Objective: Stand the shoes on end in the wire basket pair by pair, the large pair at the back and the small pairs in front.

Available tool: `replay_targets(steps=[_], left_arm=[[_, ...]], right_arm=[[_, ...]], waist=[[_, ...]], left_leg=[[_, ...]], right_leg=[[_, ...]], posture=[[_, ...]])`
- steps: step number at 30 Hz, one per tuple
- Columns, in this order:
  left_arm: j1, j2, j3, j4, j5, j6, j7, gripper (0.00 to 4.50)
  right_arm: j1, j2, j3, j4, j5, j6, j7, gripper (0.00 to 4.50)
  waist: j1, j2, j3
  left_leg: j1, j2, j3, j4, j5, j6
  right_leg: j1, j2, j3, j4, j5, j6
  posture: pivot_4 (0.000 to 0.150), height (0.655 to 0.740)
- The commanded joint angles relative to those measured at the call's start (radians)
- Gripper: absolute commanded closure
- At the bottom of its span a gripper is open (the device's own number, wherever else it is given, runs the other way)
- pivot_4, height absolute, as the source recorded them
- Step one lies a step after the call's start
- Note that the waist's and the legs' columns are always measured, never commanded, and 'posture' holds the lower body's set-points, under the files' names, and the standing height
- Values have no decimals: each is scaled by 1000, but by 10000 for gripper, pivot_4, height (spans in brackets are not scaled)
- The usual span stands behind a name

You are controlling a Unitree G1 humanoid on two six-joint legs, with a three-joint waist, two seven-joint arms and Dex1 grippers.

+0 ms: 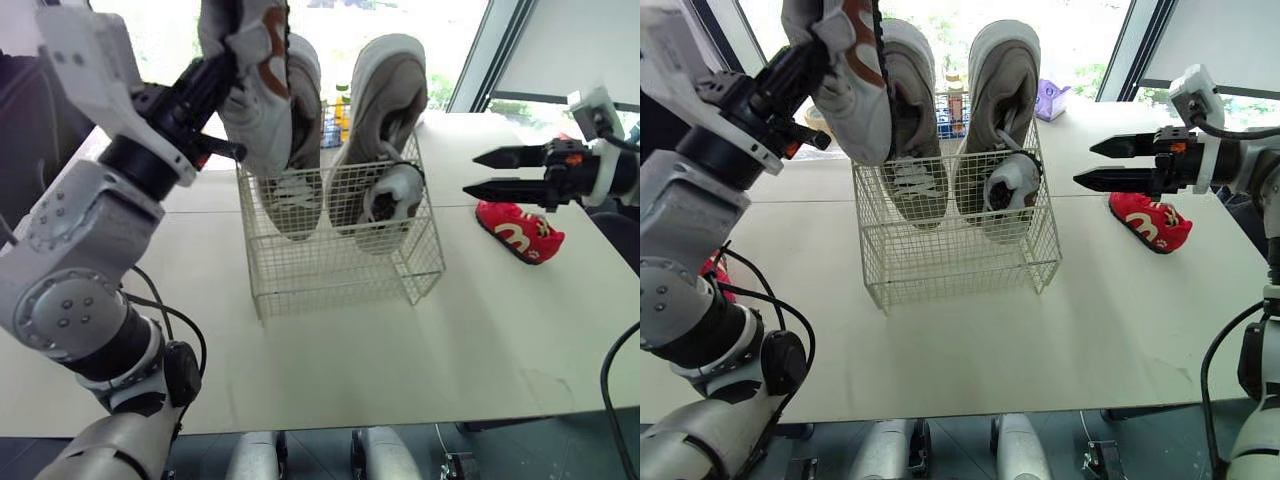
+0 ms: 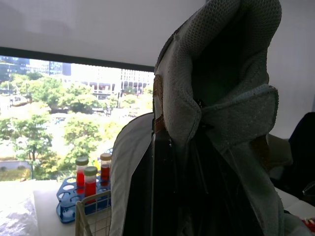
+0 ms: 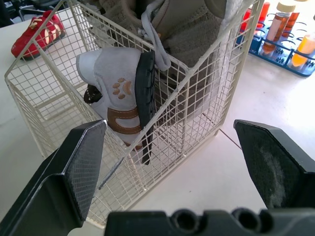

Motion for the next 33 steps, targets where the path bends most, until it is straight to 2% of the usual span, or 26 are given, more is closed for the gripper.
replay_targets(steps=[1,4,9,12,16,20,23,28,33], left_arm=[[-65,52,50,28,-30,-61,23,44798],[-85,52,87,49,-159,-35,56,44798],[84,17,69,-20,-348,-39,139,44798],[219,36,36,-70,-369,-71,158,44798],[369,52,-39,-97,-281,-162,128,44798],[443,59,-209,-85,-77,-300,65,44798],[477,64,-280,-49,53,-403,31,44798],[420,39,-334,25,205,-526,38,44798],[370,28,-319,28,210,-522,40,44798]], right_arm=[[-24,-15,-25,-4,-8,-12,11,0],[-20,-6,-24,-4,-15,-19,9,0],[-17,14,-23,11,-25,-38,6,0],[-21,19,-20,21,-29,-45,9,0],[-34,31,-15,32,-36,-45,14,0],[-45,44,-12,40,-44,-44,12,0],[-54,49,-10,48,-48,-42,14,0],[-42,52,-19,35,-44,-34,11,0],[-19,51,-32,20,-36,-24,2,0]], waist=[[0,0,0],[-1,0,0],[-2,1,0],[-2,0,0],[-1,0,0],[5,1,0],[6,1,0],[12,1,0],[20,1,0]], left_leg=[[0,0,0,0,0,0],[0,0,0,0,-2,4],[2,0,1,-1,-3,5],[2,1,1,0,-3,5],[4,0,2,0,-3,5],[4,-1,2,1,-4,7],[5,-1,3,1,-4,8],[6,-1,3,1,-5,8],[6,-1,3,1,-5,9]], right_leg=[[0,0,0,0,0,0],[0,0,0,0,0,0],[1,-1,1,0,0,0],[1,-1,1,1,0,0],[2,0,2,1,0,0],[4,0,1,1,0,-1],[5,0,1,0,-1,-1],[6,0,1,-1,-1,-1],[6,0,1,-1,0,-1]], posture=[[1500,6609],[1500,6609],[1500,6609],[1500,6609],[1500,6609],[1500,6609],[1500,6609],[1500,6609],[1500,6609]])
